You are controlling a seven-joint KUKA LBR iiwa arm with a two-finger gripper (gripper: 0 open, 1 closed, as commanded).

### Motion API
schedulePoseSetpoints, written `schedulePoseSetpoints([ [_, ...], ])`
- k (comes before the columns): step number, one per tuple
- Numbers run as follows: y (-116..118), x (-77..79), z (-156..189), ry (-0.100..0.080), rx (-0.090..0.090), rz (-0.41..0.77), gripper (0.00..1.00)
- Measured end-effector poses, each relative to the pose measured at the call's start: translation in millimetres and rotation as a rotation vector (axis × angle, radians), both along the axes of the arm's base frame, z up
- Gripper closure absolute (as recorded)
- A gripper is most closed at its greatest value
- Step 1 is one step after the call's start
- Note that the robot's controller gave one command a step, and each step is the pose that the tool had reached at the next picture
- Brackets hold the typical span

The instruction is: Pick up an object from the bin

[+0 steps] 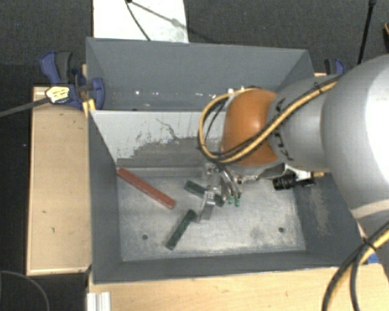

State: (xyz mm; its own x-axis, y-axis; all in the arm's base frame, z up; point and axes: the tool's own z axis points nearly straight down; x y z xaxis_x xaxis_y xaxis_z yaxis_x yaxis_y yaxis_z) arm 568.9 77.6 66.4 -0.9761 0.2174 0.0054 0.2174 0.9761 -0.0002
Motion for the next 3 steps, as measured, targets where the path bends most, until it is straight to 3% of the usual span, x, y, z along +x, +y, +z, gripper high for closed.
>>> schedulePoseSetpoints([
  [1, -8.6, 10.2, 35.4, -0.011, 0.000, -0.084, 0.00],
  [2, 5.8, -5.9, 37.4, -0.006, -0.001, -0.252, 0.00],
  [3, 1.4, -4.8, 2.8, -0.002, -0.002, -0.274, 0.00],
])
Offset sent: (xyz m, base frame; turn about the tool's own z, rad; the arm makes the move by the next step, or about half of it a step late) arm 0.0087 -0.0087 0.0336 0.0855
